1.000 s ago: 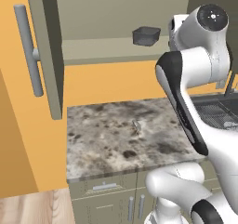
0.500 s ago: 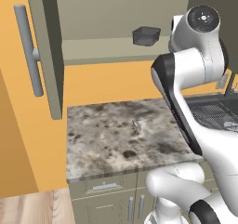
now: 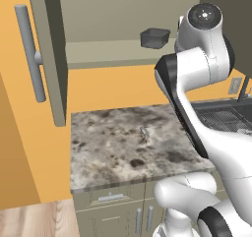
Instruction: Retrieve the tupperware from the cabinet, then place the raw meat into the tupperware to avoid contamination.
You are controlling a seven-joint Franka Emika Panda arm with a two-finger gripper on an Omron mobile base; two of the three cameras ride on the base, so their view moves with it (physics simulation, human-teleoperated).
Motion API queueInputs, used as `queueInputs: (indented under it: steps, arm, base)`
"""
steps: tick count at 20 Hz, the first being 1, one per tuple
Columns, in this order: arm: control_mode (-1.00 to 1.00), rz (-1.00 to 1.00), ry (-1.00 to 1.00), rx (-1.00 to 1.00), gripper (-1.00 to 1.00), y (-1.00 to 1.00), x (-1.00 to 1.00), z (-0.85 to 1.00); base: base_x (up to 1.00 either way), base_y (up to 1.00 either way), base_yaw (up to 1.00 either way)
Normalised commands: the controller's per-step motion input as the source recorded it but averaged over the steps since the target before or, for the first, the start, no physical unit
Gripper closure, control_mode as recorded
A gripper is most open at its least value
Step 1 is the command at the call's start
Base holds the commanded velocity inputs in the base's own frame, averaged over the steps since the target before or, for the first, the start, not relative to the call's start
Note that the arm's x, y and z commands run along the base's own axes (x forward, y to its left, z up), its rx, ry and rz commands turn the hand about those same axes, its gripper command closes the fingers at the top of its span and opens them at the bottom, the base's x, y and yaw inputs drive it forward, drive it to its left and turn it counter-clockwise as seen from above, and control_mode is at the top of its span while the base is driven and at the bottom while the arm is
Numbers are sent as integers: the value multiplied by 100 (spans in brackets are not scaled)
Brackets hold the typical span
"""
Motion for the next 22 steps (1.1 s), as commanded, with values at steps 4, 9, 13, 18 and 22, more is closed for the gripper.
queueInputs:
  steps: [4, 9, 13, 18, 22]
  arm:
    - [-100, -5, 0, -1, -100, -1, 5, 0]
    - [-100, -6, -7, 0, -100, -1, 0, 0]
    - [-100, -8, -13, 5, -100, -5, 0, 1]
    - [-100, -11, -12, 12, -100, -9, 0, 8]
    - [-100, -14, -6, 18, -100, -13, 0, 18]
  base:
    - [0, 0, 0]
    - [0, 0, 0]
    - [0, 0, 0]
    - [0, 0, 0]
    - [0, 0, 0]
